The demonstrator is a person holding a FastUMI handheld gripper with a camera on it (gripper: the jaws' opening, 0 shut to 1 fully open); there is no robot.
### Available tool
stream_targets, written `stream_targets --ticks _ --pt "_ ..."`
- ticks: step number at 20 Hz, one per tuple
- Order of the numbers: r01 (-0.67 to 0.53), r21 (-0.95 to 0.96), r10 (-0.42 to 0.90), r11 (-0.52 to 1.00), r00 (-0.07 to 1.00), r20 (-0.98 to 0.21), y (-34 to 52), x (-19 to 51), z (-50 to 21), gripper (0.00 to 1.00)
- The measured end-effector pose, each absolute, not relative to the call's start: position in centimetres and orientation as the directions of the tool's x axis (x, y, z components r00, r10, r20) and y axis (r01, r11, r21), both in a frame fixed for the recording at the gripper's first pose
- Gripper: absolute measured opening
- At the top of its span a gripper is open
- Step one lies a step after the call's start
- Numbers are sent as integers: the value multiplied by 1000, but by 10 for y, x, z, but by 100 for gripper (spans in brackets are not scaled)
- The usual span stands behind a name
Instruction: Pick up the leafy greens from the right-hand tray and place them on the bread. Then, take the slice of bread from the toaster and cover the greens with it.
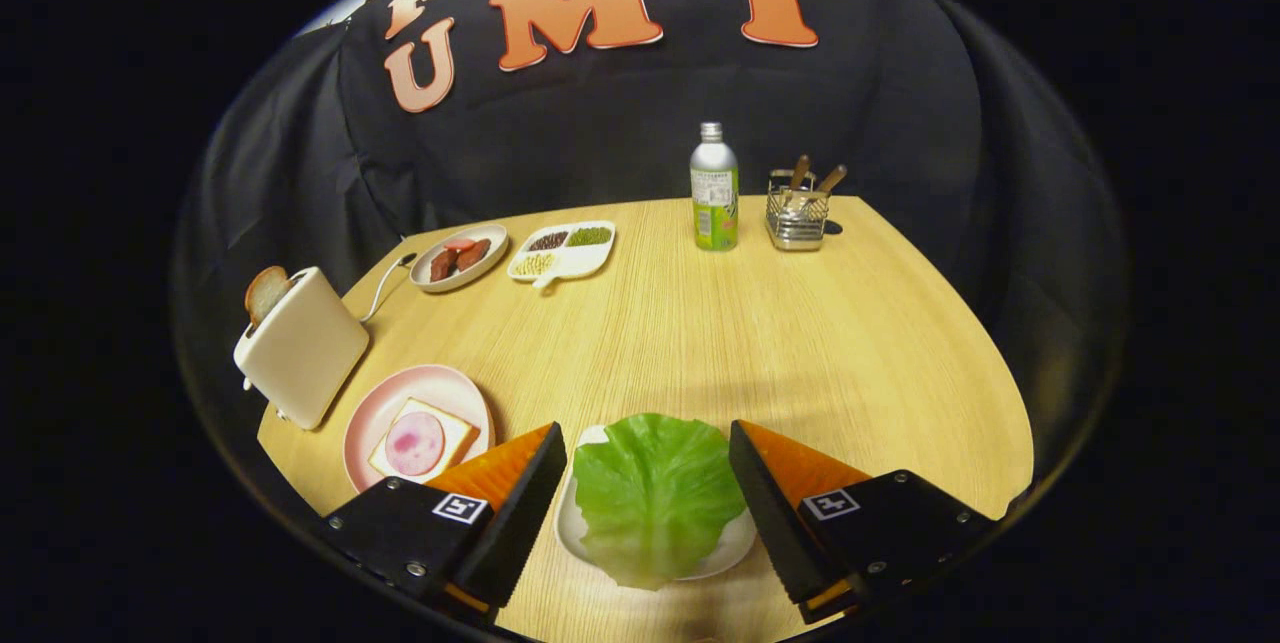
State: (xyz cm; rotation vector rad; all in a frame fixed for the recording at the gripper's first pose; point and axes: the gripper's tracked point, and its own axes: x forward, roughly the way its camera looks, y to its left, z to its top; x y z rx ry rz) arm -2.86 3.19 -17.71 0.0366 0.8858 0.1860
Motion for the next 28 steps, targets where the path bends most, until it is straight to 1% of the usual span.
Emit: stream_targets --ticks 4,8,13,15,18,19,21,23,24,28 --pt "-173 108 186 979 542 -820 39 -42 -189 98" --pt "-171 73 146 983 464 -874 37 -49 -211 98" --pt "-144 59 115 988 415 -902 35 -50 -228 97" --pt "-141 58 110 988 392 -913 37 -53 -236 96" --pt "-113 80 114 990 342 -933 40 -59 -248 90" --pt "-111 71 106 991 355 -929 39 -56 -249 89" --pt "-105 52 86 993 353 -932 35 -56 -250 82" --pt "-111 1 43 994 371 -928 28 -55 -252 72" --pt "-116 -14 31 993 381 -924 25 -53 -253 62" --pt "-160 -14 58 987 435 -898 34 -49 -251 34"
